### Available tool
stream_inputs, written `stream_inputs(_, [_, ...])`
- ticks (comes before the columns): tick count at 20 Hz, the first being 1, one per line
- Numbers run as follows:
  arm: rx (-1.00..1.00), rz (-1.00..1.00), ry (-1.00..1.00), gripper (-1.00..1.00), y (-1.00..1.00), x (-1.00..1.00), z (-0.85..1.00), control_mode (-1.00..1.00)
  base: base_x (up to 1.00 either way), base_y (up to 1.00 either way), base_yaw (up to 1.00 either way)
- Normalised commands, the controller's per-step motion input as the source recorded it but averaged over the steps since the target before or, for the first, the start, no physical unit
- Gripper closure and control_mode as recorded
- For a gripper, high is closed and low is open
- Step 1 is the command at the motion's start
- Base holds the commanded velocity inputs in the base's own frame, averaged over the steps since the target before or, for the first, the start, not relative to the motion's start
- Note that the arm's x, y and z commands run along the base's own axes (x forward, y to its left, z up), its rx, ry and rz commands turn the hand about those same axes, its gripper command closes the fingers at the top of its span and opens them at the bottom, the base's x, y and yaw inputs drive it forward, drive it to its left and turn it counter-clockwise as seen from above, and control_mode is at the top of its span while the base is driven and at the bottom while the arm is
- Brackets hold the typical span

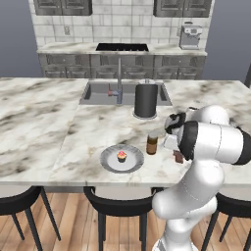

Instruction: Take the cinnamon bottle from the cabinet and place it on the dining table, next to the plate with the cupcake. Then take the chocolate from the dining counter and place it on the cupcake plate.

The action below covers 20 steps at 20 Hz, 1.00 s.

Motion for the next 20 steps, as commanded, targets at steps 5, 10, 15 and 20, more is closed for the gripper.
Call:
stream_inputs(5, [0.01,0.0,-0.01,1.0,0.24,-0.47,0.48,-1.0,0.0,0.0,0.0])
stream_inputs(10, [0.0,0.0,-0.02,1.0,0.46,-0.47,0.38,-1.0,0.0,0.0,0.0])
stream_inputs(15, [0.0,-0.02,-0.01,1.0,0.62,-0.34,0.25,-1.0,0.0,0.0,0.0])
stream_inputs(20, [0.0,-0.08,-0.01,1.0,0.64,-0.03,0.17,-1.0,0.0,0.0,0.0])
